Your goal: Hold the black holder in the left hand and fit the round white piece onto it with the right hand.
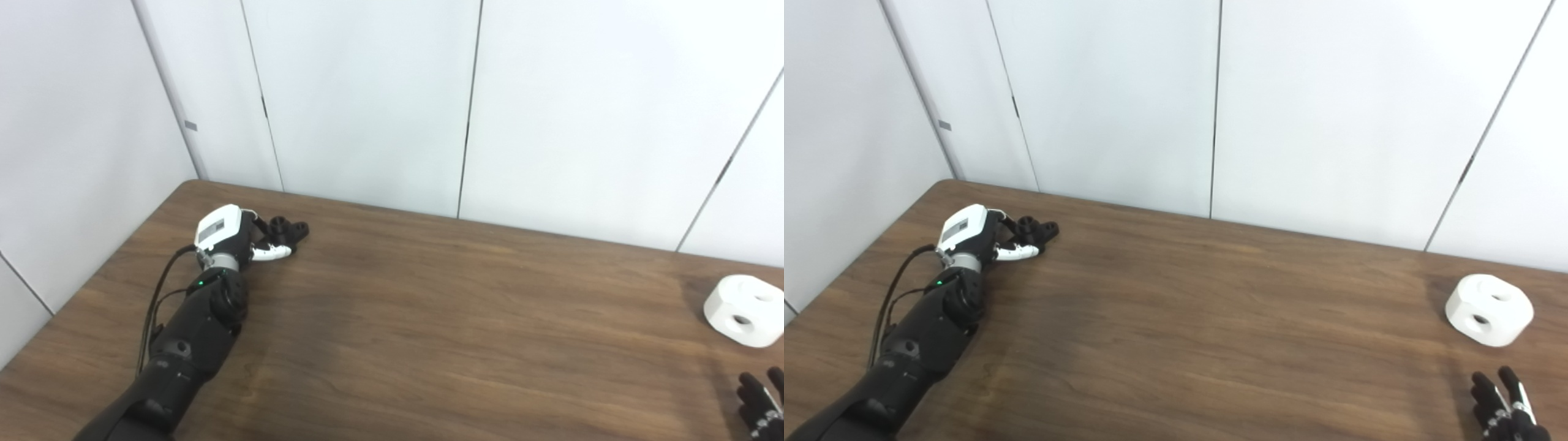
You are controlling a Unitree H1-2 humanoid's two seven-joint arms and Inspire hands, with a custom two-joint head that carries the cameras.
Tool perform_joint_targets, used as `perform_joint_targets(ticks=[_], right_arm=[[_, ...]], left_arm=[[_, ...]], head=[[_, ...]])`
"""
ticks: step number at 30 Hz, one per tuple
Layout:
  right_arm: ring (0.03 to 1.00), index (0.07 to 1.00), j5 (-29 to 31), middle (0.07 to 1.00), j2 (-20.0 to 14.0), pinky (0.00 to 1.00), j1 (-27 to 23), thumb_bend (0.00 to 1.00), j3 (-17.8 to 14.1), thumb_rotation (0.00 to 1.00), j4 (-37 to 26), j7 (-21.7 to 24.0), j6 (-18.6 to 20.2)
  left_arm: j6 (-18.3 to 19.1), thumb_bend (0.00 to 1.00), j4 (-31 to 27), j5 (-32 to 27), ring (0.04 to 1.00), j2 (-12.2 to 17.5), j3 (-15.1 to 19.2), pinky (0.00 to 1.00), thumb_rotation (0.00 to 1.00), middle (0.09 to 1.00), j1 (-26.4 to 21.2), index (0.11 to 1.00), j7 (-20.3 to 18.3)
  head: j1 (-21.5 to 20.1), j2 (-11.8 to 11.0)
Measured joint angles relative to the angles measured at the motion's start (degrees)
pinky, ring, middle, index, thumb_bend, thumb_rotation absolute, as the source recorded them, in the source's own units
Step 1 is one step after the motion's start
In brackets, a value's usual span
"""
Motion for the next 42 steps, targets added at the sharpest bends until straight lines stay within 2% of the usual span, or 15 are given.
perform_joint_targets(ticks=[11, 23, 24, 25, 27, 33, 42], right_arm=[[0.956, 1.0, 0.46, 0.926, -0.01, 1.0, 0.44, 0.66, -0.01, 0.97, -0.42, 0.0, 0.18], [0.948, 0.993, 0.77, 0.924, -0.02, 1.0, 0.62, 0.66, -0.02, 0.96, -0.56, 0.0, 0.19], [0.948, 0.993, 0.82, 0.925, -0.02, 1.0, 0.63, 0.67, -0.02, 0.95, -0.56, 0.0, 0.19], [0.947, 0.993, 0.87, 0.924, -0.02, 1.0, 0.64, 0.67, -0.03, 0.95, -0.56, 0.01, 0.19], [0.946, 0.989, 1.0, 0.924, -0.02, 1.0, 0.67, 0.65, -0.04, 0.95, -0.58, 0.01, 0.19], [0.948, 0.986, 1.25, 0.925, 0.0, 1.0, 0.86, 0.65, -0.02, 0.94, -0.82, 0.0, 0.24], [0.943, 0.979, 1.27, 0.92, 0.13, 1.0, 1.02, 0.65, 0.09, 0.93, -1.15, -0.17, 0.53]], left_arm=[[-0.19, 0.87, 0.69, -0.16, 0.902, 0.03, -0.81, 0.96, 0.24, 0.833, -0.11, 0.623, 1.05], [-0.77, 0.84, 1.33, -0.16, 0.896, 0.61, -1.87, 0.95, 0.18, 0.821, -0.17, 0.572, 1.53], [-0.76, 0.68, 1.33, -0.16, 0.899, 0.65, -1.97, 0.95, 0.13, 0.822, -0.17, 0.533, 1.52], [-0.76, 0.61, 1.33, -0.16, 0.898, 0.73, -2.11, 0.96, 0.1, 0.82, -0.17, 0.512, 1.52], [-0.91, 0.54, 1.33, -0.12, 0.894, 0.86, -2.32, 0.96, 0.06, 0.806, -0.17, 0.49, 1.82], [-2.23, 0.52, 1.83, -0.15, 0.867, 0.89, -2.5, 0.95, 0.05, 0.771, -0.12, 0.484, 3.72], [-3.79, 0.52, 2.43, -0.91, 0.866, 0.88, -1.99, 0.93, 0.05, 0.762, 0.12, 0.483, 4.11]], head=[[-0.09, 0.26], [-0.26, 0.62], [-0.26, 0.62], [-0.35, 0.62], [-0.44, 0.7], [-0.44, 0.7], [-0.97, 0.88]])
